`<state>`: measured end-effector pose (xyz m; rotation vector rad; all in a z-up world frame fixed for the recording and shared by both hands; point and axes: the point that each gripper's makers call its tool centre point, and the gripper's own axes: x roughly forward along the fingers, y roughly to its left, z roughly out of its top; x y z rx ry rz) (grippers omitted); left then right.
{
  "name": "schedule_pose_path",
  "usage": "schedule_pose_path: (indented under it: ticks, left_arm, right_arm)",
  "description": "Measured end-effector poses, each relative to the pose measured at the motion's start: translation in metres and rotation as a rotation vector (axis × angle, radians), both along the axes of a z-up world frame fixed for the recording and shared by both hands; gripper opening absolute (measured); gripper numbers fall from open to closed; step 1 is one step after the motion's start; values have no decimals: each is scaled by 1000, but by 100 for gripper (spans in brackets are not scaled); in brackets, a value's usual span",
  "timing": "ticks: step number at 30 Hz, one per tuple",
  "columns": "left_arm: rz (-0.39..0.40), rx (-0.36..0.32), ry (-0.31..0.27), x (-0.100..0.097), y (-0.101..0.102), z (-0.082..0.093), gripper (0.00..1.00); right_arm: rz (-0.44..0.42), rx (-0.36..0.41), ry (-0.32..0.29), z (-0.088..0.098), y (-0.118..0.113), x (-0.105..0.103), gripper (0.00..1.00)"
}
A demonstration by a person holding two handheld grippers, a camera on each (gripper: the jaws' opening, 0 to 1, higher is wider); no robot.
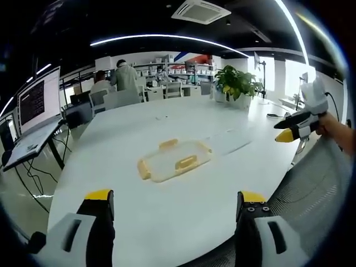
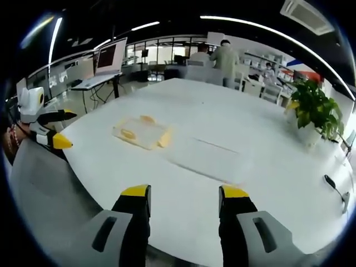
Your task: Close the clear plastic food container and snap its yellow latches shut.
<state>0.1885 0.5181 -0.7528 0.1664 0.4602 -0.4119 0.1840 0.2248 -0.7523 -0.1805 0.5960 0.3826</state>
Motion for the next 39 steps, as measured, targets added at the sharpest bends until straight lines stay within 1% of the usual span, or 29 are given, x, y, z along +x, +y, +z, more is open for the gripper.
schedule_pose_path:
  ticks: [8,11,15,17,21,25,35,39]
  left_arm:
    - [1,3,8,0,0,-1,87]
    - [-2,29,34,-1,1,-6,86]
    - [-1,32,31,-2,1,-5,86]
    - [-2,56,25,-2,3,-5,86]
    - [-4,54,36,-2,2,-7,85]
    - [-3,53,34,-2,2,-6,85]
    - [-20,74,52,-4,1,-10,83]
    - [-24,81,62,-5,1,-12,83]
  right_arm:
    - [4,-11,9,-2,-1,0,45]
    - [9,-20,16,-3,0,-1,44]
    - [11,-23,21,-5,-1,-1,43]
    - [12,-24,24,-5,-1,-1,43]
    - [15,-29,27,-6,-1,-1,43]
    - [12,-24,25,-5,-1,-1,42]
    - [22,-36,40,-8,-1,-2,41]
    - [30,-36,34,-7,1,-2,40]
